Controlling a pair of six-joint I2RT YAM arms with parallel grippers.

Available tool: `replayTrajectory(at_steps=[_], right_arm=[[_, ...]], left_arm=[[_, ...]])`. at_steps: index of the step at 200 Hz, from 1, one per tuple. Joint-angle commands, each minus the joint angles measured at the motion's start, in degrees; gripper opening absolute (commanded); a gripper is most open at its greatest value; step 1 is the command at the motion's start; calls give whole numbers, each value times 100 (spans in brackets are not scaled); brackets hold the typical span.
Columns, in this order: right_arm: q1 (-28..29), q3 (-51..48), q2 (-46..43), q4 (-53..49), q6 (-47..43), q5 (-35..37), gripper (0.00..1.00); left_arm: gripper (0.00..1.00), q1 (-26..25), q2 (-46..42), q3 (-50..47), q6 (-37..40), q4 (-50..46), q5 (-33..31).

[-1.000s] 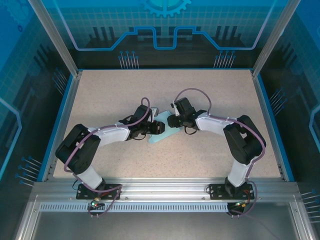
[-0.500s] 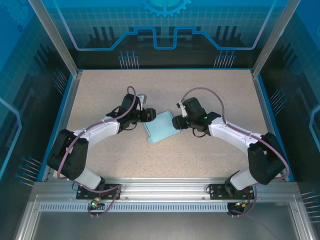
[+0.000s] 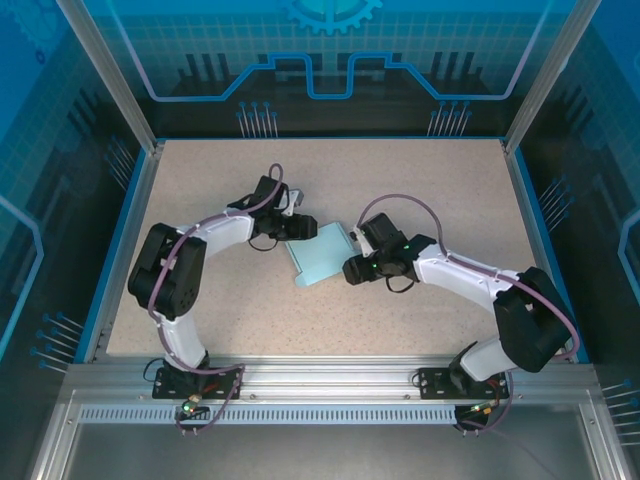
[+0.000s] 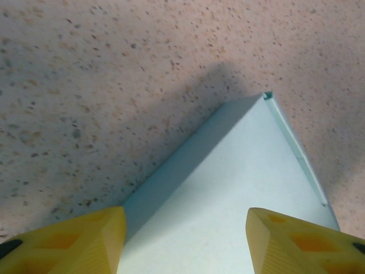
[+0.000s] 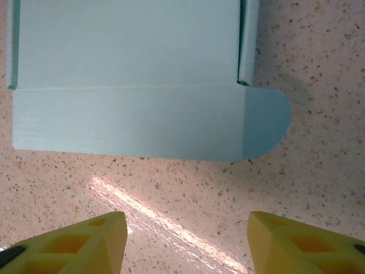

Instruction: Fold the paper box

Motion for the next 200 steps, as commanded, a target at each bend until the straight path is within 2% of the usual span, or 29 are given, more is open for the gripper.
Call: replayTrajectory(at_steps=[1, 16, 33, 51, 104, 129, 164, 200], right_arm=[[-337, -60, -138, -107, 30, -598, 59], [-544, -368, -217, 80, 165, -965, 59], [-797, -603, -348, 393, 375, -1377, 60], [-1027, -862, -427, 695, 624, -1583, 60], [-1131, -1459, -206, 2003, 1336, -2237, 62], [-1133, -1625, 78, 2717, 1702, -2473, 60], [-1133, -1768, 334, 3396, 2022, -2616, 51], [-1201, -2099, 375, 4411, 2561, -2818, 28]], left_arm=[[58, -114, -388, -383, -96, 11, 512], [56, -215, -615, -730, -296, 228, 595], [55, -291, -756, -1040, -511, 496, 966], [54, -368, -827, -1226, -660, 685, 1165], [54, -368, -487, -817, -413, 230, 670], [50, -369, -210, -703, -408, 223, 690], [40, -353, -37, -728, -441, 296, 703], [34, -252, -42, -971, -565, 476, 783]])
